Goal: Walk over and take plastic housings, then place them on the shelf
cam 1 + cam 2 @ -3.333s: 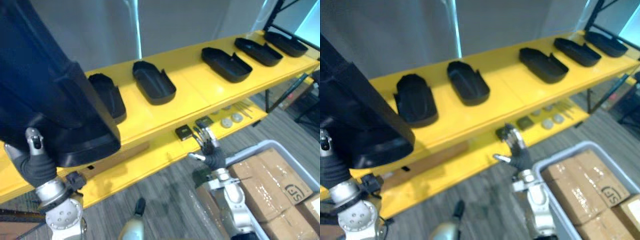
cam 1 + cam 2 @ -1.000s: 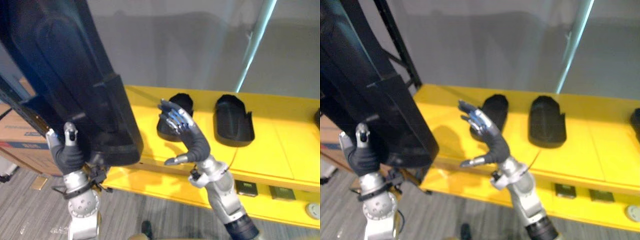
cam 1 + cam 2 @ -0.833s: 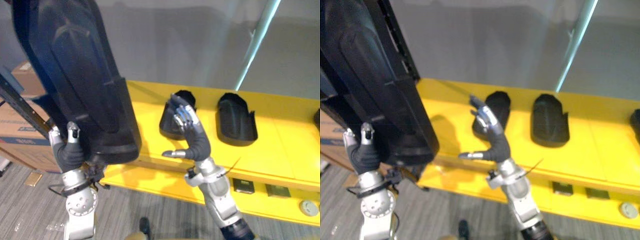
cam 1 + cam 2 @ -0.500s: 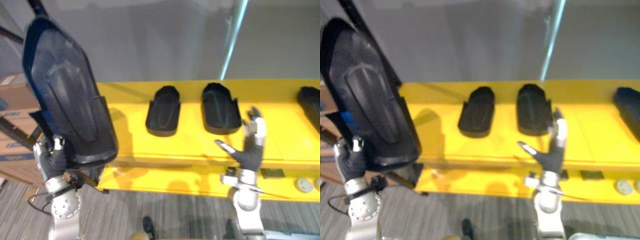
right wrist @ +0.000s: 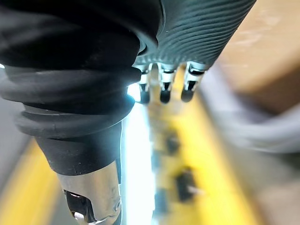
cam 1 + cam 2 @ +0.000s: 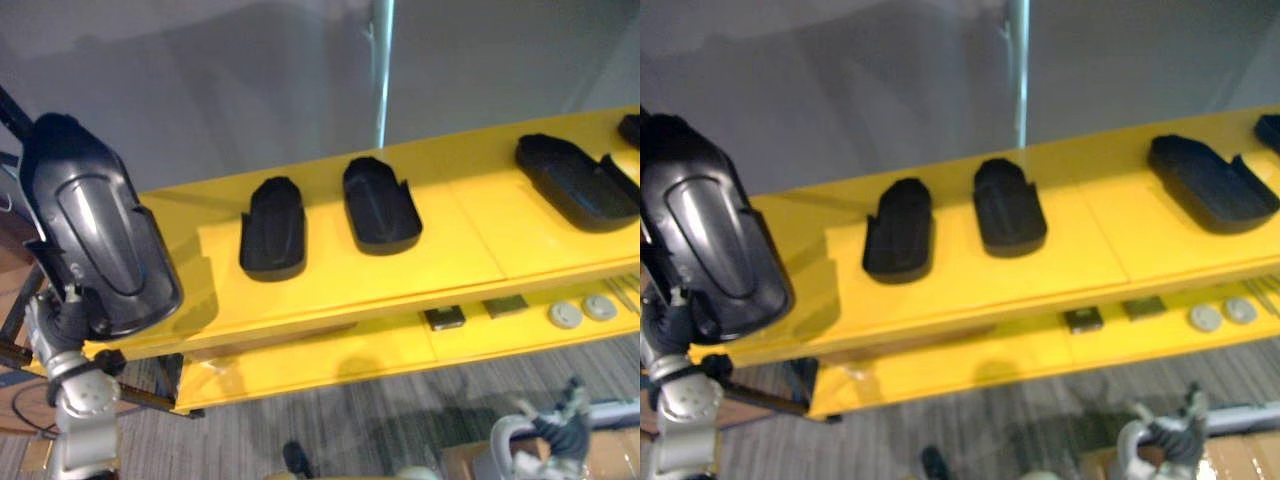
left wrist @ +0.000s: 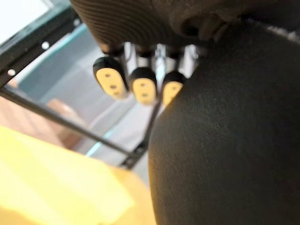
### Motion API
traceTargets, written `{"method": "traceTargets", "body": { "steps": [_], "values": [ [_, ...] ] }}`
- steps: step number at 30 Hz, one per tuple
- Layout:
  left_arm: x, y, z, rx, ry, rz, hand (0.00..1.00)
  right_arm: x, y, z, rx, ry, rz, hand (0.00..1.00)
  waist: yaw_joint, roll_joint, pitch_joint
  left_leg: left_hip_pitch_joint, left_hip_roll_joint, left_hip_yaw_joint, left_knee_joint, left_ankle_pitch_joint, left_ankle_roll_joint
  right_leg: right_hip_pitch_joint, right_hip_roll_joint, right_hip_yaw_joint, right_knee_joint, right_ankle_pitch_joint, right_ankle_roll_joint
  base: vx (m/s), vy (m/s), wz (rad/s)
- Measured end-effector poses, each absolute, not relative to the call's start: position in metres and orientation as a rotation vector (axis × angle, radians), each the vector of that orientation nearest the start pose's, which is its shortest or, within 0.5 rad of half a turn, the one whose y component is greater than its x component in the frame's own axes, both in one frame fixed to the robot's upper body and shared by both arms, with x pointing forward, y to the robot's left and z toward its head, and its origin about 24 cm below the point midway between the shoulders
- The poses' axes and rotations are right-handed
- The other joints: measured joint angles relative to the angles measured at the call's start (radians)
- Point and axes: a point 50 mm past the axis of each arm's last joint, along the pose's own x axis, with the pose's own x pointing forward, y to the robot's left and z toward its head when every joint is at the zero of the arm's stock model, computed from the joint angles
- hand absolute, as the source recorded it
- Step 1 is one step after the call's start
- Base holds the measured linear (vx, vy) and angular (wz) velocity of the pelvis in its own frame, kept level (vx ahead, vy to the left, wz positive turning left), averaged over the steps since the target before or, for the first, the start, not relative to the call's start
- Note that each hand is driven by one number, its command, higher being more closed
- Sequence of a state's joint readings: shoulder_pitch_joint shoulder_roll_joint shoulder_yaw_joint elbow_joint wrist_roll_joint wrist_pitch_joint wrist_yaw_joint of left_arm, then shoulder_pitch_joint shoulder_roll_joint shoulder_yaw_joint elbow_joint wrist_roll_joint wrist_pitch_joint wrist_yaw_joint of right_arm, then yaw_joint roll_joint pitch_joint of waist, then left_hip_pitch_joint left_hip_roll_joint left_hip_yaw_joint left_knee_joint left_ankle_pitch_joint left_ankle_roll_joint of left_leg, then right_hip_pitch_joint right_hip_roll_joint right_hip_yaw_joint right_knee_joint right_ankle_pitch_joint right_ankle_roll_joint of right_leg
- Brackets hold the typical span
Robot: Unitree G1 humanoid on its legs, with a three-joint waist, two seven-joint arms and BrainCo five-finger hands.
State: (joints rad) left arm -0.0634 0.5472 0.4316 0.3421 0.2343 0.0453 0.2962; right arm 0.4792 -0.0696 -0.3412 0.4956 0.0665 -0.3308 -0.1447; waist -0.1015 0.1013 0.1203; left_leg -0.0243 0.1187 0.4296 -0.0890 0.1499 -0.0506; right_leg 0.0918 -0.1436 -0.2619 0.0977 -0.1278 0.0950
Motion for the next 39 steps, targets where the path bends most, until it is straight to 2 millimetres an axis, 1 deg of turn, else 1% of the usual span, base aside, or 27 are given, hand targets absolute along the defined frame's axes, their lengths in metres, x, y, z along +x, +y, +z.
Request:
{"method": "traceTargets", "body": {
  "steps": [2, 4, 6, 8, 9, 12, 14, 17, 22, 26, 31, 33, 35, 36, 39],
  "values": [
    [0.232, 0.389, 0.081, 0.762, 0.232, 0.736, 1.00, 0.039, -0.266, -0.104, -0.068, 0.680, -0.659, 0.00, -0.003, -0.005, 0.004, 0.001, -0.002, 0.005, 0.000, -0.002, -0.002, -0.003, -0.002, 0.007, -0.001, 0.000, 0.000, 0.04, 0.020, -0.07],
    [0.238, 0.395, 0.082, 0.796, 0.299, 0.694, 1.00, 0.031, -0.265, -0.109, -0.063, 0.725, -0.676, 0.00, -0.003, -0.008, 0.006, 0.005, -0.004, 0.017, 0.000, -0.005, -0.005, -0.004, -0.005, 0.017, -0.005, 0.000, 0.000, 0.06, 0.030, -0.12],
    [0.243, 0.402, 0.086, 0.841, 0.364, 0.664, 1.00, 0.024, -0.263, -0.114, -0.055, 0.768, -0.681, 0.00, -0.011, -0.009, 0.007, 0.005, -0.008, 0.018, 0.000, -0.008, -0.005, -0.004, -0.008, 0.019, -0.009, 0.000, 0.000, 0.08, 0.026, -0.06],
    [0.248, 0.409, 0.094, 0.878, 0.408, 0.649, 1.00, 0.019, -0.262, -0.118, -0.050, 0.800, -0.684, 0.00, -0.019, -0.010, 0.008, 0.005, -0.011, 0.020, 0.000, -0.009, -0.003, -0.003, -0.010, 0.020, -0.013, 0.000, 0.001, 0.09, 0.011, -0.03],
    [0.252, 0.414, 0.102, 0.923, 0.436, 0.629, 1.00, 0.016, -0.262, -0.119, -0.048, 0.814, -0.691, 0.00, -0.022, -0.009, 0.008, 0.005, -0.013, 0.022, 0.000, -0.009, -0.004, -0.002, -0.011, 0.023, -0.012, 0.007, 0.011, 0.10, 0.002, -0.03],
    [0.260, 0.414, 0.112, 0.942, 0.442, 0.595, 1.00, 0.015, -0.264, -0.119, -0.043, 0.814, -0.724, 0.00, -0.023, -0.009, 0.008, 0.005, -0.014, 0.024, 0.001, -0.011, -0.006, -0.002, -0.011, 0.023, -0.014, 0.007, 0.010, 0.08, -0.004, -0.01],
    [0.264, 0.413, 0.113, 0.939, 0.450, 0.579, 1.00, 0.014, -0.264, -0.119, -0.040, 0.815, -0.733, 0.00, -0.023, -0.007, 0.009, 0.005, -0.014, 0.025, 0.001, -0.011, -0.006, -0.002, -0.011, 0.023, -0.015, 0.006, 0.008, 0.07, -0.008, -0.02],
    [0.267, 0.413, 0.110, 0.967, 0.495, 0.548, 1.00, 0.018, -0.270, -0.118, -0.007, 0.790, -0.777, 0.00, -0.026, -0.002, 0.027, 0.011, -0.013, 0.044, 0.002, -0.011, -0.006, -0.004, -0.011, 0.038, -0.015, 0.006, 0.008, 0.05, 0.004, -0.11],
    [0.271, 0.411, 0.105, 0.978, 0.535, 0.517, 1.00, 0.025, -0.271, -0.118, 0.005, 0.771, -0.774, 0.00, -0.033, -0.002, 0.054, 0.019, -0.011, 0.046, 0.001, -0.012, -0.008, -0.006, -0.011, 0.044, -0.011, 0.004, 0.006, 0.01, 0.006, -0.05],
    [0.267, 0.416, 0.100, 0.961, 0.589, 0.538, 1.00, 0.036, -0.272, -0.117, 0.024, 0.739, -0.777, 0.00, -0.043, -0.002, 0.077, -0.003, -0.010, 0.048, 0.001, -0.012, -0.008, -0.036, -0.011, 0.052, 0.002, -0.001, -0.003, 0.00, 0.004, -0.01],
    [0.259, 0.423, 0.092, 0.929, 0.655, 0.580, 1.00, 0.036, -0.269, -0.118, 0.032, 0.743, -0.777, 0.00, -0.047, -0.012, 0.086, -0.009, -0.011, 0.047, 0.006, -0.012, -0.008, -0.038, -0.011, 0.052, 0.000, 0.005, 0.006, 0.04, 0.016, 0.01],
    [0.258, 0.424, 0.091, 0.929, 0.661, 0.594, 1.00, 0.035, -0.269, -0.118, 0.032, 0.744, -0.778, 0.00, -0.047, -0.014, 0.088, -0.009, -0.011, 0.047, 0.006, -0.012, -0.008, -0.038, -0.011, 0.052, 0.000, 0.005, 0.006, 0.04, 0.013, 0.00],
    [0.260, 0.424, 0.093, 0.911, 0.640, 0.620, 1.00, 0.036, -0.269, -0.118, 0.033, 0.742, -0.776, 0.00, -0.047, -0.016, 0.105, -0.009, -0.011, 0.046, 0.007, -0.012, -0.008, -0.038, -0.011, 0.051, 0.002, 0.005, 0.006, 0.00, 0.000, 0.00],
    [0.263, 0.423, 0.097, 0.897, 0.621, 0.629, 1.00, 0.038, -0.270, -0.117, 0.033, 0.733, -0.774, 0.00, -0.046, -0.015, 0.125, -0.010, -0.011, 0.045, 0.007, -0.012, -0.007, -0.040, -0.011, 0.050, 0.007, 0.005, 0.006, 0.00, 0.000, 0.00],
    [0.265, 0.422, 0.100, 0.862, 0.582, 0.666, 1.00, 0.043, -0.270, -0.116, 0.035, 0.720, -0.770, 0.00, -0.049, -0.017, 0.153, -0.037, -0.009, 0.044, 0.007, -0.010, -0.004, -0.071, -0.011, 0.054, 0.023, 0.004, 0.004, -0.01, 0.009, 0.01]
  ]
}}
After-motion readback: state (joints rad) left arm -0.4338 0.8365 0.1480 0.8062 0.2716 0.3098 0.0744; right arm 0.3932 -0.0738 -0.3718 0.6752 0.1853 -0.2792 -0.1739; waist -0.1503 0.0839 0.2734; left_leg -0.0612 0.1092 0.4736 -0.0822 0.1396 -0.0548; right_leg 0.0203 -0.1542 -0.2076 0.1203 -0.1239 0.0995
